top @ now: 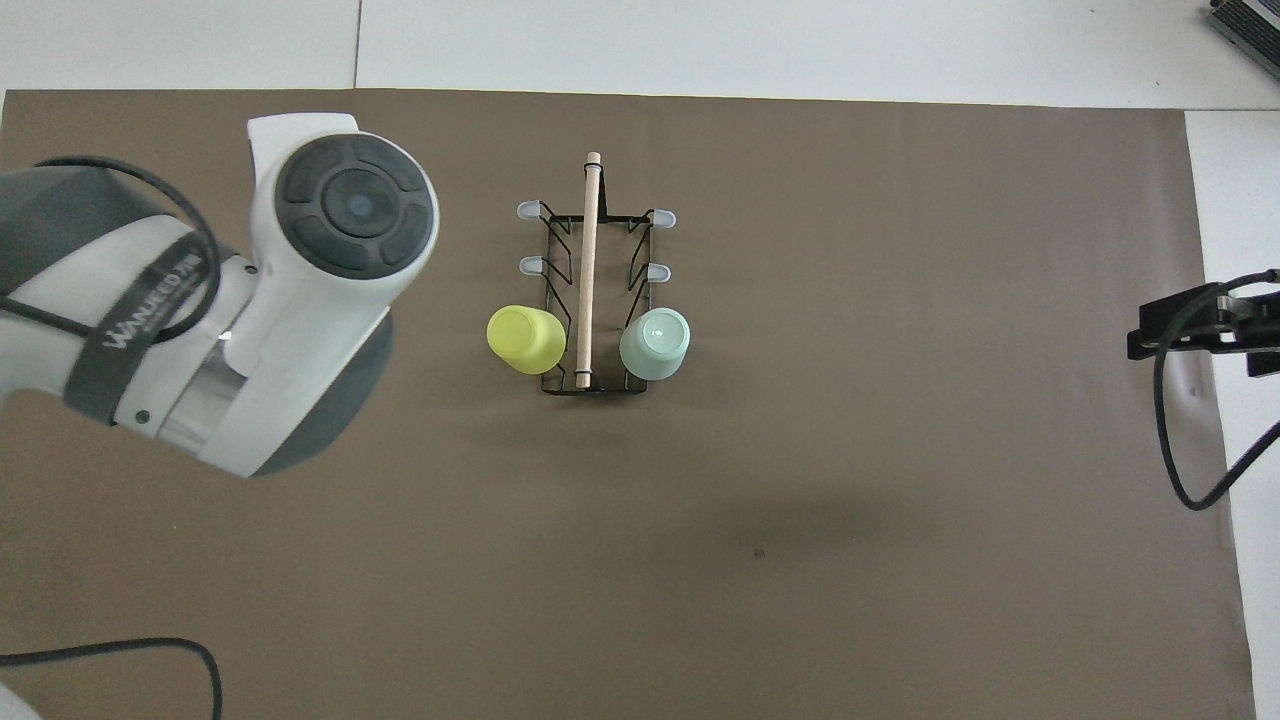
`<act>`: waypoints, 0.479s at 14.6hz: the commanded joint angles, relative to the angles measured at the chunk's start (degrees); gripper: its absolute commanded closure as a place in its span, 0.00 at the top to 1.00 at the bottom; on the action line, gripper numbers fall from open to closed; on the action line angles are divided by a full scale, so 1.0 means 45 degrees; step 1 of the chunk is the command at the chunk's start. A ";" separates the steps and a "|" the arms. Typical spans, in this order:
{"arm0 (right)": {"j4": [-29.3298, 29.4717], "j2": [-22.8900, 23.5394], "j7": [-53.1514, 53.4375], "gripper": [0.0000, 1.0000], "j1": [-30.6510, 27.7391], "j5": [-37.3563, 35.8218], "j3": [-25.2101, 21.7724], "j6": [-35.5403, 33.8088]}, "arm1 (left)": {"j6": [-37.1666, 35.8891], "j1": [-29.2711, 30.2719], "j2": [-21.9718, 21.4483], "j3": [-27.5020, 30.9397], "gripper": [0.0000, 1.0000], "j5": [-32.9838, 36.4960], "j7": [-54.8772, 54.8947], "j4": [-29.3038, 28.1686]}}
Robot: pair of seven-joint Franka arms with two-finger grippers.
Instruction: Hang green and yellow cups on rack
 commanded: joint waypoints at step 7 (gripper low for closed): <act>-0.0445 -0.0257 0.0076 1.00 0.0141 -0.0325 0.0197 0.0275 | 0.1075 0.1772 -0.2360 0.3092 1.00 -0.5526 1.2495 -0.1438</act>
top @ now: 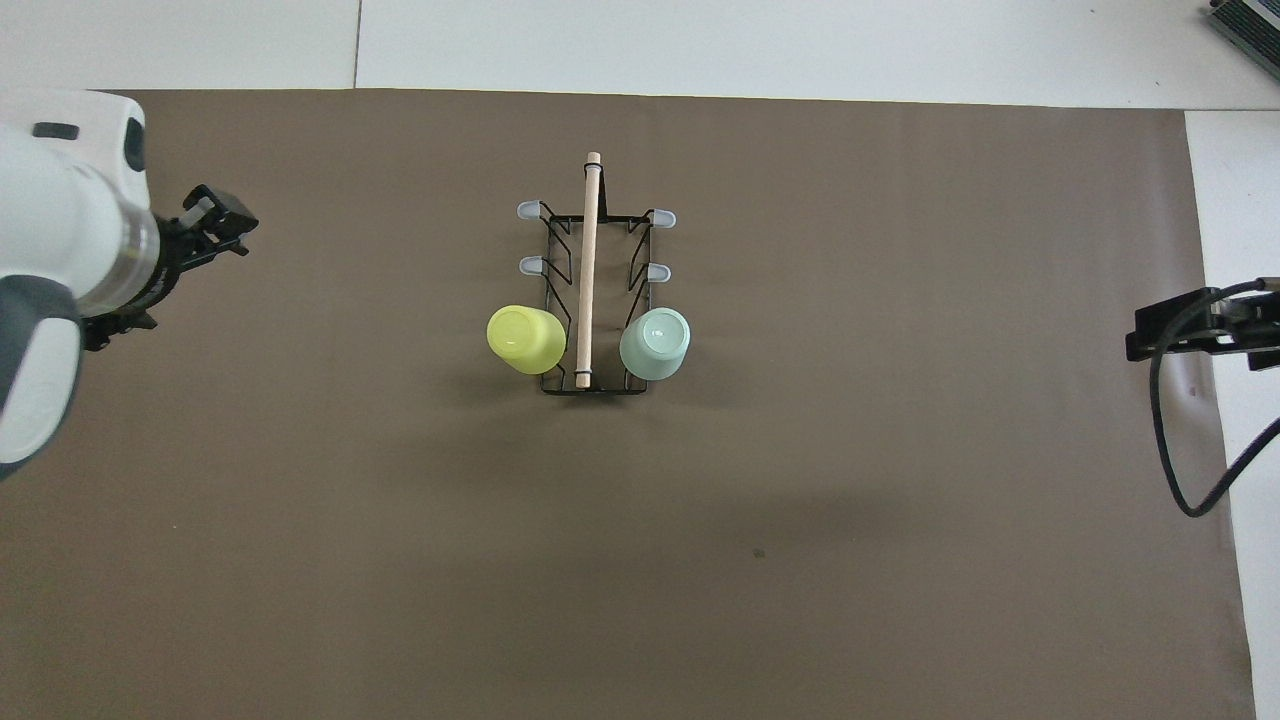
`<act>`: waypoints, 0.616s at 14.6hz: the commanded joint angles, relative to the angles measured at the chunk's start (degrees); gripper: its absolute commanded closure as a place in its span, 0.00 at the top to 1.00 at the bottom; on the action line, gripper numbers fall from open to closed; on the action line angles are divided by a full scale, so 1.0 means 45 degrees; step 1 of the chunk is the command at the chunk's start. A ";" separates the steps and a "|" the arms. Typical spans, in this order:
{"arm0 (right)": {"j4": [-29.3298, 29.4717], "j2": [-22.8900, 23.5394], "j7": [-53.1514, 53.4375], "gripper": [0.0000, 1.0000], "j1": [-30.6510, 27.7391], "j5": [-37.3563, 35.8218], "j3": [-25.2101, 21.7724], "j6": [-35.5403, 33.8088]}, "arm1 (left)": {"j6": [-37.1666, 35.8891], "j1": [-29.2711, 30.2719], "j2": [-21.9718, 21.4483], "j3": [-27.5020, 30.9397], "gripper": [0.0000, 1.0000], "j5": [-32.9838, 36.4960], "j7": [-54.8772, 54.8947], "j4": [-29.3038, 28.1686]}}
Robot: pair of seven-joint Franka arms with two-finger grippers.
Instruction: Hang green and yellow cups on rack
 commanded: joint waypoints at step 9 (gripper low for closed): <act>-0.0281 -0.0198 -0.0037 1.00 -0.0075 0.0616 0.0013 0.0110 | -0.1922 0.2048 0.0338 -0.0439 0.97 -0.1214 0.8639 0.1971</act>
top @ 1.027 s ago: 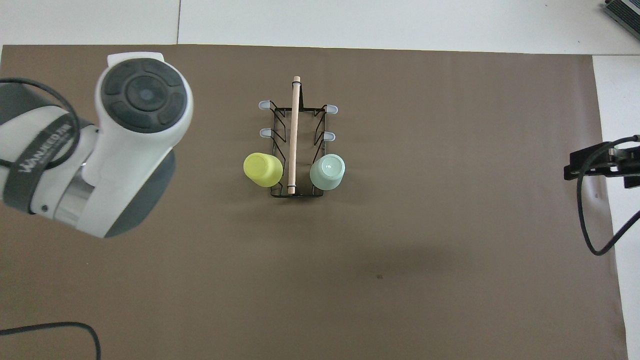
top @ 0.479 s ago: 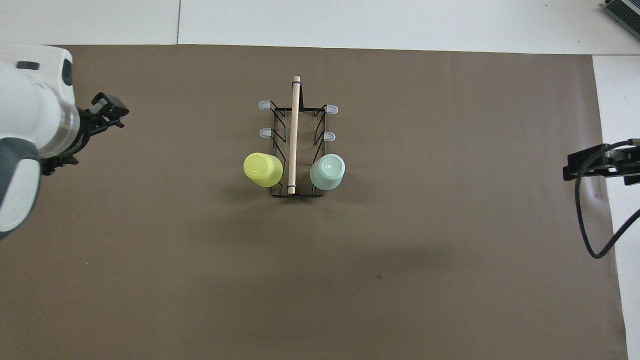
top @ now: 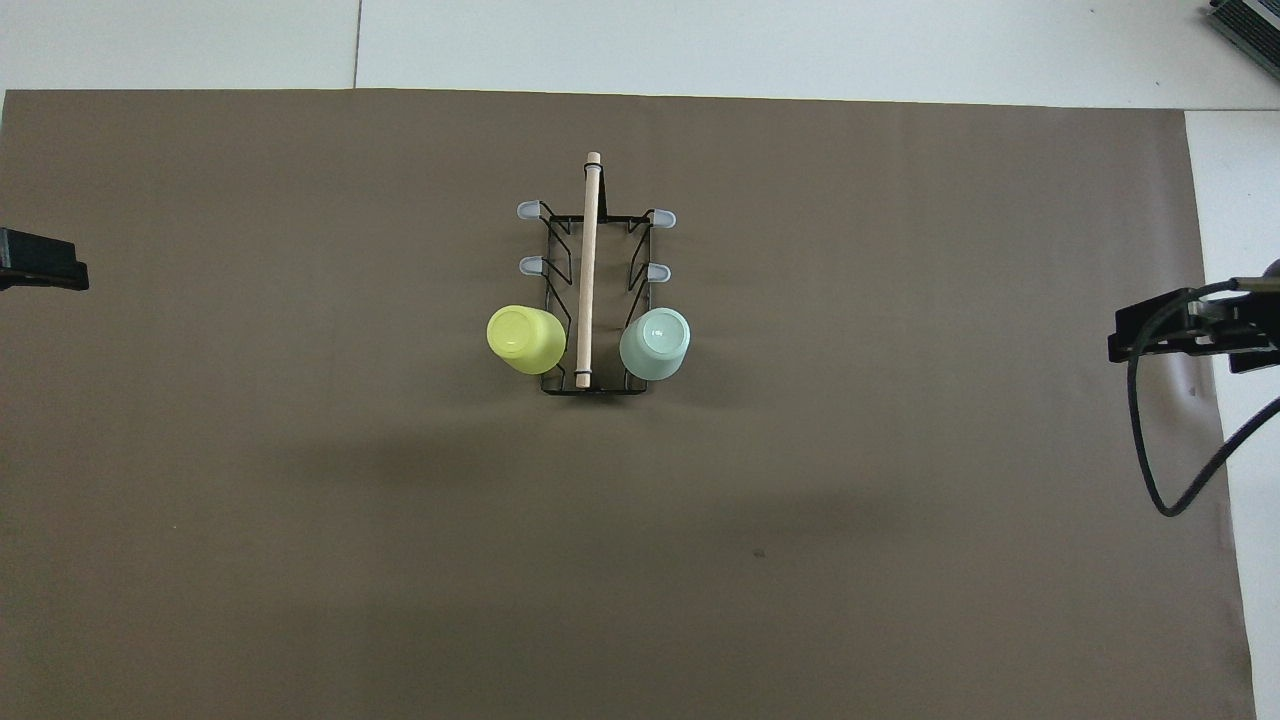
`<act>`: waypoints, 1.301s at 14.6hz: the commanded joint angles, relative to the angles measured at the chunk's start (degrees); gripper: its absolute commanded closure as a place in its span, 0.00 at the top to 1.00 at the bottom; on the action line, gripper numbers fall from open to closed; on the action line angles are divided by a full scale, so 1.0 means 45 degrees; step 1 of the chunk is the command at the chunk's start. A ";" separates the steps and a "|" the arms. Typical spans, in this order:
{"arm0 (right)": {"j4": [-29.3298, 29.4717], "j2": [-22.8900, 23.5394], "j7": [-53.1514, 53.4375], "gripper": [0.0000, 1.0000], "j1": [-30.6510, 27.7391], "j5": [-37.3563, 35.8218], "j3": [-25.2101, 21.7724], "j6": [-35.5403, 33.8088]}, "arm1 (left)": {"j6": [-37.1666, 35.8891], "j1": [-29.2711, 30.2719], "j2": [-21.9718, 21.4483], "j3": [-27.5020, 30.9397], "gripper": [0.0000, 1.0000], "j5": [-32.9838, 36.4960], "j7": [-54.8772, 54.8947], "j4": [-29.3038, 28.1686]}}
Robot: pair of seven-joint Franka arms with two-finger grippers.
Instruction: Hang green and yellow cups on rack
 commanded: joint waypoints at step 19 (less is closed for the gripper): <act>-0.0319 -0.0252 -0.1275 1.00 -0.0173 0.0062 -0.0046 0.0149 | -0.2420 0.0160 -0.0321 -0.1161 1.00 -0.0179 0.0654 0.0251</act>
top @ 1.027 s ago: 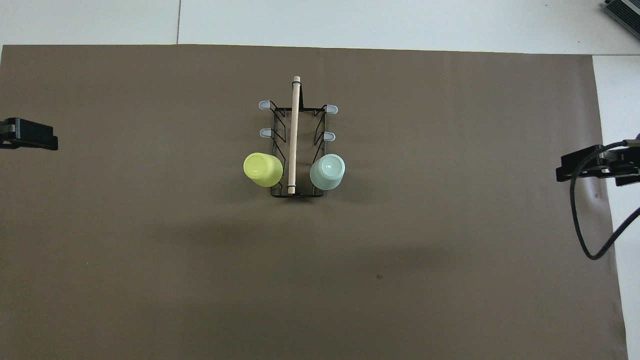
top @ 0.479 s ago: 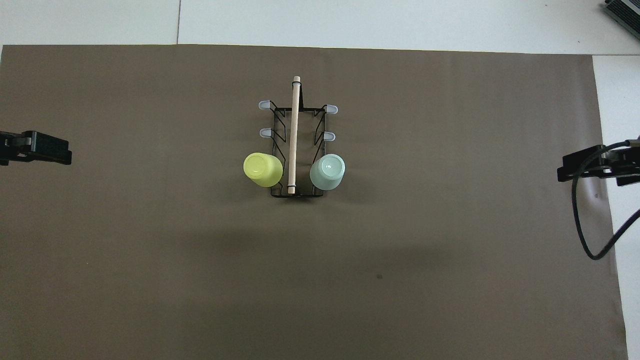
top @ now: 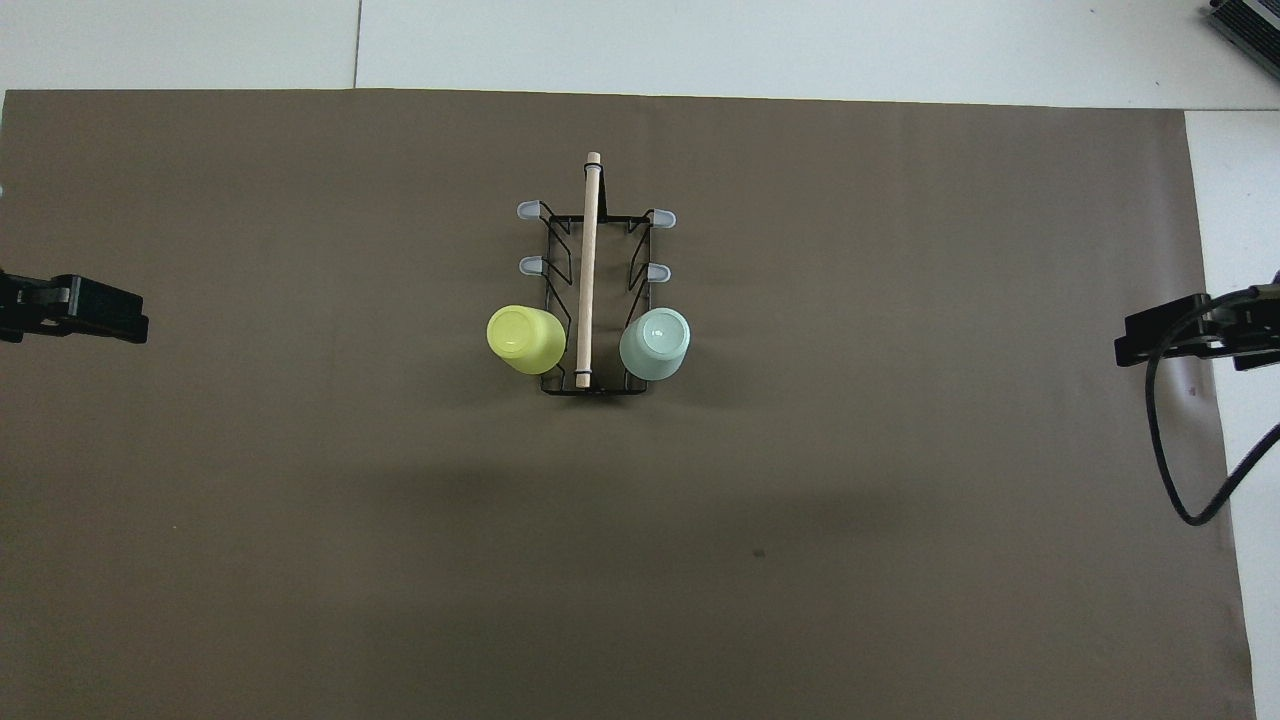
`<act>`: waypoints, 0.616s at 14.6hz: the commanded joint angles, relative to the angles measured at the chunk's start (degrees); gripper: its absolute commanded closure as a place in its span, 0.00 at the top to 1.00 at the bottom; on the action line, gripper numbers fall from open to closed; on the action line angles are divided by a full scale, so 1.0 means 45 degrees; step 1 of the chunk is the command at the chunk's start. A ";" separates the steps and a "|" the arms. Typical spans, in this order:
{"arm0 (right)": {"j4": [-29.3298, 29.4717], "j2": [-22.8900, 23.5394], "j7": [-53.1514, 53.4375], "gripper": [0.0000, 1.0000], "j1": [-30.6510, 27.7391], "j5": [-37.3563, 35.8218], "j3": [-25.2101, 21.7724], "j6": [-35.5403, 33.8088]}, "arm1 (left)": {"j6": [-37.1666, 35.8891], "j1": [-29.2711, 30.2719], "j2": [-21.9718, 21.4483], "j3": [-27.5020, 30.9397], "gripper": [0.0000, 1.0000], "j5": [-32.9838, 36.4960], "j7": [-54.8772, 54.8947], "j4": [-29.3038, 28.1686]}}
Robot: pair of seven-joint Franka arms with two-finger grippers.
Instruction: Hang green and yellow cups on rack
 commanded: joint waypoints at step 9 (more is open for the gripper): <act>-0.0318 -0.0249 -0.0212 1.00 0.0006 -0.0165 0.0044 0.0151 | -0.0406 0.0161 -0.0605 0.0039 1.00 -0.0856 0.0812 -0.0700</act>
